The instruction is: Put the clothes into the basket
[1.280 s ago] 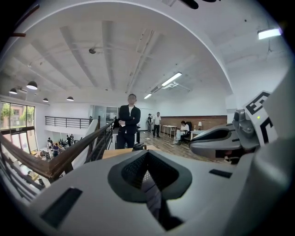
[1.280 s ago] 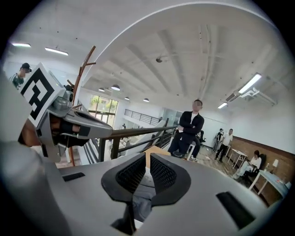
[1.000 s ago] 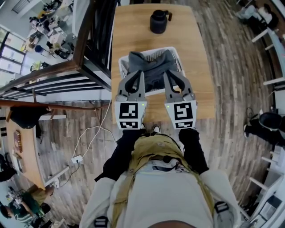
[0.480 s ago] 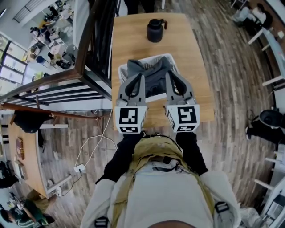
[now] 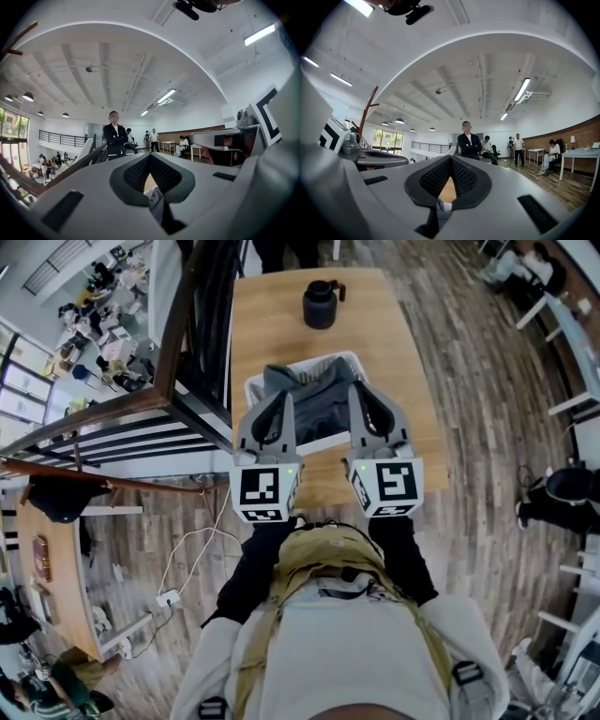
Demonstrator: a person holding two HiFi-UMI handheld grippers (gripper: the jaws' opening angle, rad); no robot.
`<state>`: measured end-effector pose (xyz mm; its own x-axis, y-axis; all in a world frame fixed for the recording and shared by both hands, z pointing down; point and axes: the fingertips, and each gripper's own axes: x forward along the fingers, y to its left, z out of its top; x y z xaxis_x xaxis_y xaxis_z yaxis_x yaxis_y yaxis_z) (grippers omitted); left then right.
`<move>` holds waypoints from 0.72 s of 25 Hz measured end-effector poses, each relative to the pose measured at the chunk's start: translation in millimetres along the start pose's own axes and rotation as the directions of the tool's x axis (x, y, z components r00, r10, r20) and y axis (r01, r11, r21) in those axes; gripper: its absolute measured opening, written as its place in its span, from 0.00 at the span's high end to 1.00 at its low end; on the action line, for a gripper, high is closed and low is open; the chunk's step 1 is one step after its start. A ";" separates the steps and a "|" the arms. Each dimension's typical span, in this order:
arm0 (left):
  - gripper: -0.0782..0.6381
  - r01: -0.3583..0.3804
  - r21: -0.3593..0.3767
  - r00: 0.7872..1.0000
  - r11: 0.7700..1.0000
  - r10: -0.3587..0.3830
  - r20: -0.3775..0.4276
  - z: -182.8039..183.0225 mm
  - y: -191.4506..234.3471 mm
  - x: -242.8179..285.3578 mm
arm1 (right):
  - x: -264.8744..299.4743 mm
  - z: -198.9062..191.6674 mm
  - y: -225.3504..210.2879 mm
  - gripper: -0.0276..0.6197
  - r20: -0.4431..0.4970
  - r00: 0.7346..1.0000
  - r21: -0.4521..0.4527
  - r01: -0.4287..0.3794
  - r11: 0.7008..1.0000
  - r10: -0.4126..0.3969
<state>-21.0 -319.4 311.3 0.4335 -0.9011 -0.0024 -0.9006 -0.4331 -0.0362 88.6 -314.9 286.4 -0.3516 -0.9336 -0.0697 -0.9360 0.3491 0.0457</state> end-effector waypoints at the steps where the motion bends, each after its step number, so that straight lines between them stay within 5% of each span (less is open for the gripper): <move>1: 0.89 0.001 -0.001 1.000 1.000 -0.001 -0.001 -0.1 -0.5 -0.6 | -0.8 0.9 0.4 0.92 0.002 1.000 -0.002 0.001 1.000 -0.001; 18: 0.89 0.000 0.004 1.000 1.000 0.000 -0.015 -0.8 -1.1 -7.1 | -3.8 0.0 12.6 0.92 -0.010 1.000 -0.042 -0.030 0.999 0.030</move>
<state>-23.2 -312.5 312.2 0.4329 -0.9013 0.0124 -0.9005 -0.4331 -0.0400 78.2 -306.9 287.2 -0.3792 -0.9235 -0.0582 -0.9233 0.3735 0.0897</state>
